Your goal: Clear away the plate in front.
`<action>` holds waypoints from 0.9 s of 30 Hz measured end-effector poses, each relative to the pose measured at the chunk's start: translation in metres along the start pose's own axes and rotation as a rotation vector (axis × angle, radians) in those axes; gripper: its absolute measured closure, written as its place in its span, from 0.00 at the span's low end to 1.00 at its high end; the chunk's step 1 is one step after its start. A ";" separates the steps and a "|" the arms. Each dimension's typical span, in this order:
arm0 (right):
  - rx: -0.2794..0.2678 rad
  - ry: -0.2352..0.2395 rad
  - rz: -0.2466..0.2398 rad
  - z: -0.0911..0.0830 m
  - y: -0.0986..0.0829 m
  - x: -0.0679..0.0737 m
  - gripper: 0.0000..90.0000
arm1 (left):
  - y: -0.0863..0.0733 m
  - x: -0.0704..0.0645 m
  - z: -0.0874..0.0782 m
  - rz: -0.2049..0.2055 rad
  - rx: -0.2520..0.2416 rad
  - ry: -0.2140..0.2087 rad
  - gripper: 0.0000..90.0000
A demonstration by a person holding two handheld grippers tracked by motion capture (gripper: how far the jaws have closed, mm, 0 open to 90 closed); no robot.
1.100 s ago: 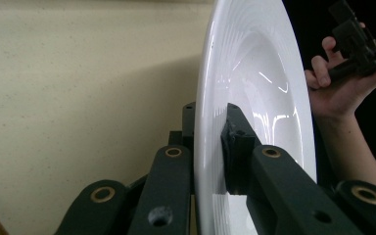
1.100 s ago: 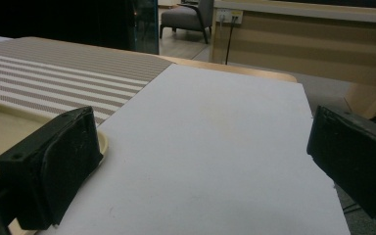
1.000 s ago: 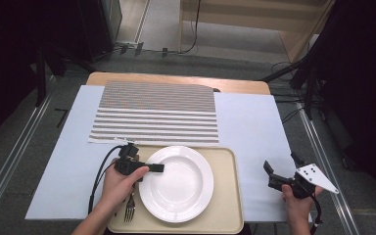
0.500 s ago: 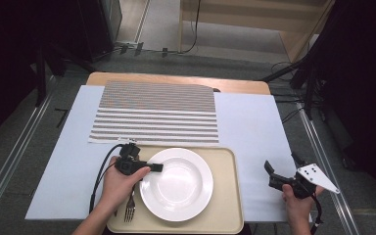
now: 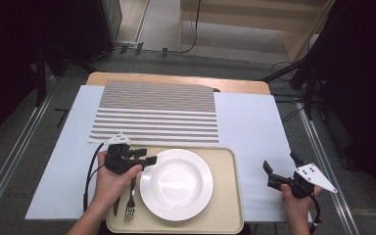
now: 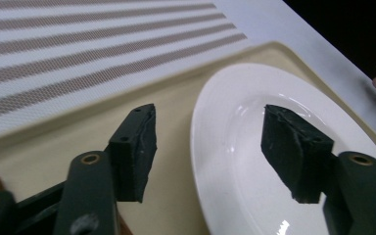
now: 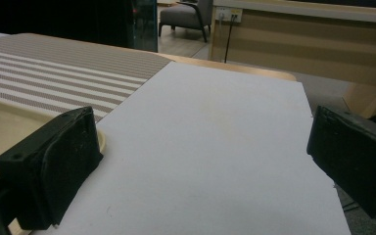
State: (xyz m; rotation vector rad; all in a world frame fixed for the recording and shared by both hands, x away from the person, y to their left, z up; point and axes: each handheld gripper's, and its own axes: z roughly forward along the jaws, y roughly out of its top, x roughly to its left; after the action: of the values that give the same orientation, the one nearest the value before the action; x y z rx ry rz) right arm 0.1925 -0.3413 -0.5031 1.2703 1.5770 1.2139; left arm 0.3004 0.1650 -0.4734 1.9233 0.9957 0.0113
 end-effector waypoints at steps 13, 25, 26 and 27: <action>0.003 0.006 -0.002 0.001 0.000 0.002 0.00 | -0.004 0.008 -0.028 0.020 -0.211 0.018 0.11; 0.011 0.008 -0.001 0.002 -0.001 0.001 0.00 | -0.011 0.020 -0.052 0.050 -0.329 0.053 0.00; 0.010 0.009 -0.003 0.002 -0.001 0.002 0.00 | -0.012 0.020 -0.053 0.049 -0.333 0.062 0.00; 0.010 0.010 -0.005 0.002 -0.001 0.002 0.00 | -0.013 0.021 -0.054 0.051 -0.336 0.073 0.00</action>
State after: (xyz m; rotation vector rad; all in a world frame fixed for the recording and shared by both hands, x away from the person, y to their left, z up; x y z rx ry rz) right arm 0.1942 -0.3393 -0.5044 1.2677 1.5944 1.2121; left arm 0.2852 0.2212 -0.4601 1.6482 0.9267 0.2639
